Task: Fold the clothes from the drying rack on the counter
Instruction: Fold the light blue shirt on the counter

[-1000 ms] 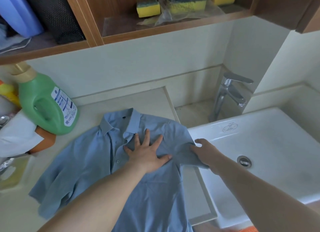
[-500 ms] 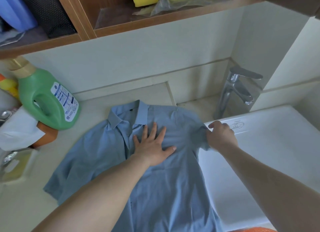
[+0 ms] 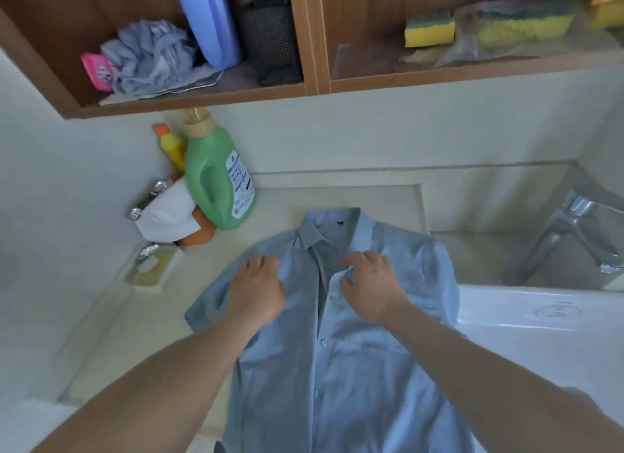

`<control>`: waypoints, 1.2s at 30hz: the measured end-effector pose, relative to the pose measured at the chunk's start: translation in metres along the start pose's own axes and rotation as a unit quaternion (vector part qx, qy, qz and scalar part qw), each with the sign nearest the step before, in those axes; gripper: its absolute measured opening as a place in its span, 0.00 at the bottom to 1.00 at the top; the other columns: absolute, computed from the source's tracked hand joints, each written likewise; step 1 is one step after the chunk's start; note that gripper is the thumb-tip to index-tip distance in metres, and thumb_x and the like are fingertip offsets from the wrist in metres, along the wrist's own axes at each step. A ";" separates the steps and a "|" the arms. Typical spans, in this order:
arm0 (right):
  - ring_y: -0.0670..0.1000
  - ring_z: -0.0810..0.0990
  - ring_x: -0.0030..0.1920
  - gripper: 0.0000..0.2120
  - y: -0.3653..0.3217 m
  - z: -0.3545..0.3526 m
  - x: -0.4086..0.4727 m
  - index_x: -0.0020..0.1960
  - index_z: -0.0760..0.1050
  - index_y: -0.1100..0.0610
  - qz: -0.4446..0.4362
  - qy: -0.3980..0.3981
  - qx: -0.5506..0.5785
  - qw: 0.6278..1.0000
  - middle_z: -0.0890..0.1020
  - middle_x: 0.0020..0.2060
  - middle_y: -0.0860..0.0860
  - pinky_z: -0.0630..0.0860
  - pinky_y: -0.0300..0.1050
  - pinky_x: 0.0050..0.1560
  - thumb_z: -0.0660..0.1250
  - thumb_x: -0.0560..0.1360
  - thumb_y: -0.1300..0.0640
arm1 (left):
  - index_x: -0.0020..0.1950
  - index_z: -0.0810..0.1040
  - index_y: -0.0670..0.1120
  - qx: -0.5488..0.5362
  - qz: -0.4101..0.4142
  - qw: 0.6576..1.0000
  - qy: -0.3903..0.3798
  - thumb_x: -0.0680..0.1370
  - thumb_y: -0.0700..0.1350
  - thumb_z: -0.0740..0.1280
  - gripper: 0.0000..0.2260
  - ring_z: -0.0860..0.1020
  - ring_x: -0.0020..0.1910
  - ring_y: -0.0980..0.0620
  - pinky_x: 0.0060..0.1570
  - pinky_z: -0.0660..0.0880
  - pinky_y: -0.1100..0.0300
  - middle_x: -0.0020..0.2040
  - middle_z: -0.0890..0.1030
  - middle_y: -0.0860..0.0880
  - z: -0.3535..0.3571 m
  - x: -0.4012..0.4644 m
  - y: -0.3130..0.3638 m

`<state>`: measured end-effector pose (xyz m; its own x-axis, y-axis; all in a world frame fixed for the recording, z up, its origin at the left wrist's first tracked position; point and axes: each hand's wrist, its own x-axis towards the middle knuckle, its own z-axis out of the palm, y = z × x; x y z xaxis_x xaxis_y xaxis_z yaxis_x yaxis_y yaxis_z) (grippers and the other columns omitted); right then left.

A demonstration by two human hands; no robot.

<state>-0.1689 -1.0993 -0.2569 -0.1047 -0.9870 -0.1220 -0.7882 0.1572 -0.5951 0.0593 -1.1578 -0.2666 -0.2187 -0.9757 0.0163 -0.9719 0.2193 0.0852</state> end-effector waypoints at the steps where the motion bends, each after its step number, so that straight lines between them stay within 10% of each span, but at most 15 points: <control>1: 0.58 0.66 0.70 0.17 -0.011 0.010 0.001 0.68 0.73 0.49 -0.011 -0.016 -0.002 1.000 0.72 0.66 0.52 0.66 0.55 0.71 0.62 0.79 0.51 | 0.63 0.75 0.41 0.002 -0.054 0.998 -0.019 0.77 0.45 0.65 0.16 0.73 0.59 0.35 0.57 0.73 0.44 0.61 0.75 0.40 -0.005 -0.003 -0.019; 9: 0.56 0.69 0.70 0.19 -0.087 0.080 -0.001 0.69 0.71 0.47 -0.028 -0.104 -0.061 0.992 0.72 0.67 0.50 0.68 0.51 0.70 0.61 0.79 0.49 | 0.64 0.68 0.41 -0.055 -0.288 0.952 -0.091 0.80 0.50 0.62 0.17 0.73 0.65 0.36 0.65 0.69 0.48 0.63 0.72 0.40 0.003 -0.035 -0.131; 17: 0.55 0.63 0.72 0.21 -0.120 0.115 -0.014 0.71 0.67 0.45 -0.037 -0.136 -0.185 0.973 0.67 0.69 0.47 0.62 0.58 0.74 0.61 0.79 0.46 | 0.56 0.75 0.45 -0.024 -0.130 0.990 -0.057 0.81 0.42 0.59 0.08 0.79 0.56 0.43 0.51 0.74 0.52 0.55 0.79 0.45 0.001 -0.026 -0.166; 25: 0.52 0.63 0.73 0.20 -0.129 0.123 -0.012 0.71 0.71 0.44 -0.080 -0.176 -0.140 0.971 0.68 0.71 0.43 0.57 0.51 0.77 0.61 0.79 0.47 | 0.60 0.74 0.44 -0.017 -0.139 0.990 0.011 0.80 0.38 0.60 0.10 0.78 0.58 0.42 0.52 0.76 0.49 0.58 0.76 0.43 -0.019 0.009 -0.205; 30: 0.50 0.72 0.65 0.16 -0.116 0.108 0.001 0.64 0.77 0.48 -0.054 -0.129 -0.017 0.990 0.75 0.62 0.45 0.71 0.45 0.66 0.61 0.79 0.56 | 0.56 0.74 0.39 -0.051 -0.117 0.991 0.042 0.75 0.35 0.66 0.10 0.79 0.47 0.37 0.36 0.71 0.51 0.55 0.73 0.39 -0.012 0.013 -0.170; 36: 0.58 0.76 0.59 0.19 -0.071 0.051 0.042 0.64 0.76 0.50 0.058 0.005 -0.017 0.998 0.74 0.58 0.53 0.76 0.50 0.57 0.59 0.77 0.62 | 0.65 0.76 0.44 -0.114 0.059 0.991 -0.032 0.79 0.41 0.61 0.15 0.77 0.60 0.39 0.58 0.74 0.49 0.60 0.77 0.42 -0.016 0.045 -0.079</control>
<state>-0.0860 -1.1498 -0.2603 -0.2020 -0.9625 -0.1810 -0.7902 0.2694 -0.5505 0.1278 -1.2191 -0.2568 -0.3422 -0.9394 -0.0223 -0.8956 0.3189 0.3101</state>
